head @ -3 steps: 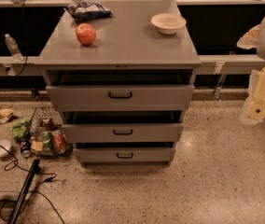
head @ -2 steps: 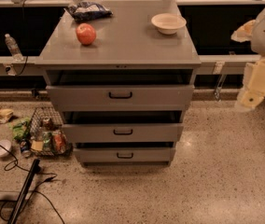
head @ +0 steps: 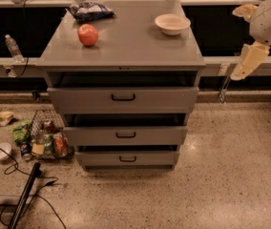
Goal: Move paper bowl near blue chip bag
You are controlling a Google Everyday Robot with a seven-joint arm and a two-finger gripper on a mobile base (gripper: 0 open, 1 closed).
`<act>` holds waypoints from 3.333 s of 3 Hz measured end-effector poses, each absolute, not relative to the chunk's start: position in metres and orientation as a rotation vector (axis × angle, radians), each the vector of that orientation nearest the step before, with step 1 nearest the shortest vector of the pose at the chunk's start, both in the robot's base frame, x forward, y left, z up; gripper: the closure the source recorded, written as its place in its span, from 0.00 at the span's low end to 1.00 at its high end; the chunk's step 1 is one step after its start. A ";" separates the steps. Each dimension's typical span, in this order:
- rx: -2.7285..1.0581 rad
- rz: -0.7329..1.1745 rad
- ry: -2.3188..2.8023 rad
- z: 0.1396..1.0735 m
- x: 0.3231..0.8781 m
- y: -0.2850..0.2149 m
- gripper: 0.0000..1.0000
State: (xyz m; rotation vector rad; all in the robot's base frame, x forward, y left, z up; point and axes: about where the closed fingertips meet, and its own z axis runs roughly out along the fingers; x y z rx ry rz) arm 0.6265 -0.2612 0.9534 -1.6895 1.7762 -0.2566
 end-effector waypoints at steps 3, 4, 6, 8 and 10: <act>-1.388 -0.512 1.459 0.965 0.746 -0.257 0.00; -1.388 -0.512 1.459 0.965 0.746 -0.257 0.00; -1.403 -0.563 1.391 0.963 0.794 -0.239 0.00; -1.437 -0.682 1.245 0.964 0.861 -0.219 0.17; -1.489 -0.712 1.209 0.941 0.897 -0.206 0.21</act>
Offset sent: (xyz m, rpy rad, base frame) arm 0.1381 -0.0103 0.0154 0.0929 -0.5557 -0.0866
